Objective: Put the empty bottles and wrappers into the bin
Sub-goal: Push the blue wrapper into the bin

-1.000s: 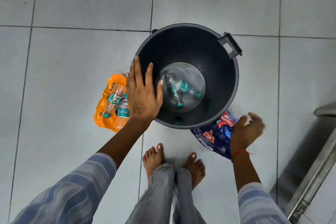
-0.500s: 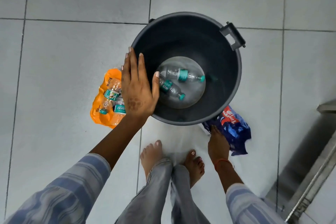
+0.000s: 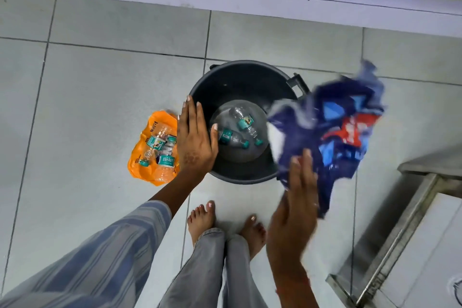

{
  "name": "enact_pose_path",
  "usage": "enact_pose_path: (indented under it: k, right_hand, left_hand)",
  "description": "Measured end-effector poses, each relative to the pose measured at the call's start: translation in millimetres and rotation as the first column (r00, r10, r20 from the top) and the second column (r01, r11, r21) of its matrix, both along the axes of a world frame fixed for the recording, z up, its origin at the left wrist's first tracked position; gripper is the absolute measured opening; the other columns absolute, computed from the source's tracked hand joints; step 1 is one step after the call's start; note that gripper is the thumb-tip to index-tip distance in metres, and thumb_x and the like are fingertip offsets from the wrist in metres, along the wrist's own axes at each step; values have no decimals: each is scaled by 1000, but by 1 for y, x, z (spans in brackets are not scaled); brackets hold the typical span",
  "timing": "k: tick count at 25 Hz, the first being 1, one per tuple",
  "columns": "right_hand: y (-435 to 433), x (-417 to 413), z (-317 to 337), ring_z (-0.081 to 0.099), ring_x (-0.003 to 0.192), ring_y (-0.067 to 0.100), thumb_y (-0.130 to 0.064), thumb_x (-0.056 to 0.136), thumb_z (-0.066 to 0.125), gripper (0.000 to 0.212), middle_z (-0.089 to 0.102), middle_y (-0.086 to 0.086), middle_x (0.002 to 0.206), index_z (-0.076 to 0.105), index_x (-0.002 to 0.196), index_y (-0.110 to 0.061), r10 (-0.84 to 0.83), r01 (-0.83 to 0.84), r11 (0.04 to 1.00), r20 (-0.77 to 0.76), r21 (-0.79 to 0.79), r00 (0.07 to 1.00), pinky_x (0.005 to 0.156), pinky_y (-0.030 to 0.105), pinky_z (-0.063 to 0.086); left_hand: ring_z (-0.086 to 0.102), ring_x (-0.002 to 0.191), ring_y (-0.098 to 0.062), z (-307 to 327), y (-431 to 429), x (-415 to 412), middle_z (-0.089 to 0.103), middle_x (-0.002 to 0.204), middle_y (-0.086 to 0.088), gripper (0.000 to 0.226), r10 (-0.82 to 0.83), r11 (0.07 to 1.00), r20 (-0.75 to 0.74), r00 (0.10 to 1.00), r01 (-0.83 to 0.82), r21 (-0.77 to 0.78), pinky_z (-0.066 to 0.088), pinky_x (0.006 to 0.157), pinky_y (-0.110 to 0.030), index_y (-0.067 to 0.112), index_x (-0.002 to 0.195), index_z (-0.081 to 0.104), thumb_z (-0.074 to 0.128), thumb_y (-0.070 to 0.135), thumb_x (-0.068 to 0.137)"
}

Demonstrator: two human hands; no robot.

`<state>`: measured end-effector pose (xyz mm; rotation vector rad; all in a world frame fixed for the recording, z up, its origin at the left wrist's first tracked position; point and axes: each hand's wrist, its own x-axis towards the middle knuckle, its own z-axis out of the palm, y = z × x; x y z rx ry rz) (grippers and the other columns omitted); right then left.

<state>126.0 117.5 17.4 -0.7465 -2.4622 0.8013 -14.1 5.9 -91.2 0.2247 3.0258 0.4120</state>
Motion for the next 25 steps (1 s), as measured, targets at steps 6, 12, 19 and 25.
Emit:
enact_pose_path:
  k: [6, 12, 19, 25]
  right_hand:
    - [-3, -93, -113, 37, 136, 32, -6, 90, 29, 50, 47, 11, 143, 45, 135, -19, 411, -348, 909, 632, -230, 657, 116, 51, 18]
    - [1, -121, -118, 36, 135, 34, -10, 90, 47, 43, 44, 17, 143, 45, 133, -12, 508, -464, 846, 666, -265, 546, 116, 50, 20]
    - [67, -96, -88, 12, 145, 30, -29, 96, 38, 62, 15, 15, 157, 12, 147, -5, -81, 2, 985, 462, 170, 883, 117, 53, 18]
    - [72, -86, -111, 20, 144, 29, -30, 97, 26, 55, 24, 15, 155, 19, 145, -5, -28, -73, 973, 421, 221, 907, 117, 44, 17]
  left_hand:
    - [30, 143, -34, -3, -3, 0, 32, 154, -20, 56, 24, 994, -34, 999, -21, 103, 20, 117, -37, -2, 147, 28, 33, 24, 97]
    - [29, 145, -29, -1, -1, -1, 32, 155, -17, 56, 41, 994, -9, 999, -40, 104, 16, 119, -32, 0, 147, 31, 32, 26, 98]
    - [37, 139, -29, -5, -41, 8, 40, 151, -12, 56, 313, 845, 102, 944, -326, 424, 29, 115, -43, 10, 148, 31, 35, 37, 98]
    - [38, 137, -37, -71, -97, 23, 40, 151, -16, 61, 208, 978, 338, 918, -199, -62, 33, 111, -56, 10, 147, 34, 50, 40, 97]
